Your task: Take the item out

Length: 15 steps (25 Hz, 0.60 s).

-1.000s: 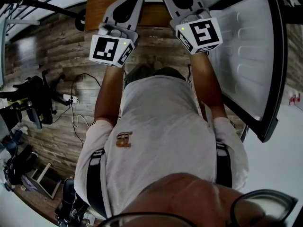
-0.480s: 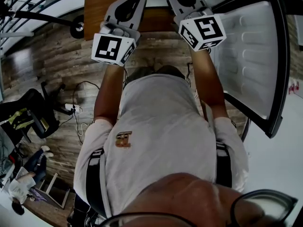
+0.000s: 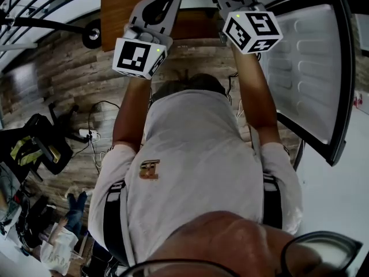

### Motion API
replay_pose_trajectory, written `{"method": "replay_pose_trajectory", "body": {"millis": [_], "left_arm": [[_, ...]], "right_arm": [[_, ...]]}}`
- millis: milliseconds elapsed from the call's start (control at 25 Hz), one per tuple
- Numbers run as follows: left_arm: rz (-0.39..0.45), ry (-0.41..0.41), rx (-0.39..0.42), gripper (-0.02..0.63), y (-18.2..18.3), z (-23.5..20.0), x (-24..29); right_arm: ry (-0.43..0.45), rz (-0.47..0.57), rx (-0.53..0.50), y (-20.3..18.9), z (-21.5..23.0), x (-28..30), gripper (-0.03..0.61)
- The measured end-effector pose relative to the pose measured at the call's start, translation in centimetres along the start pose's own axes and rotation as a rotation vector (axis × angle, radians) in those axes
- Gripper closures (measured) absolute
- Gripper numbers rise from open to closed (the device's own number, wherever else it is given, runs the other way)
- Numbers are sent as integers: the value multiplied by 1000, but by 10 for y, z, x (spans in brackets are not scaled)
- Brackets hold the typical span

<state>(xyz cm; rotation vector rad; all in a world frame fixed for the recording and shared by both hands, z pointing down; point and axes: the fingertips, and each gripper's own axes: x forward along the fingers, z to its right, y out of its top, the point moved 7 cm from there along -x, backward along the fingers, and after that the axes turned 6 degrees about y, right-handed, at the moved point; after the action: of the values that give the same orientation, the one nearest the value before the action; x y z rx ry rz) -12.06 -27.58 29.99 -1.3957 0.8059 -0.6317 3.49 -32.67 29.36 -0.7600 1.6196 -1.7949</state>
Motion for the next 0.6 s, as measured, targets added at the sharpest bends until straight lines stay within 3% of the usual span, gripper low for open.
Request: {"method": "replay_pose_trajectory", "body": {"millis": [320, 600], "left_arm": [[-4, 27, -12, 595, 1, 13, 9], [-4, 45, -12, 595, -7, 17, 10]], "right_arm": [[-25, 17, 351, -11, 34, -7, 542], [-25, 34, 503, -20, 43, -6, 541]]}}
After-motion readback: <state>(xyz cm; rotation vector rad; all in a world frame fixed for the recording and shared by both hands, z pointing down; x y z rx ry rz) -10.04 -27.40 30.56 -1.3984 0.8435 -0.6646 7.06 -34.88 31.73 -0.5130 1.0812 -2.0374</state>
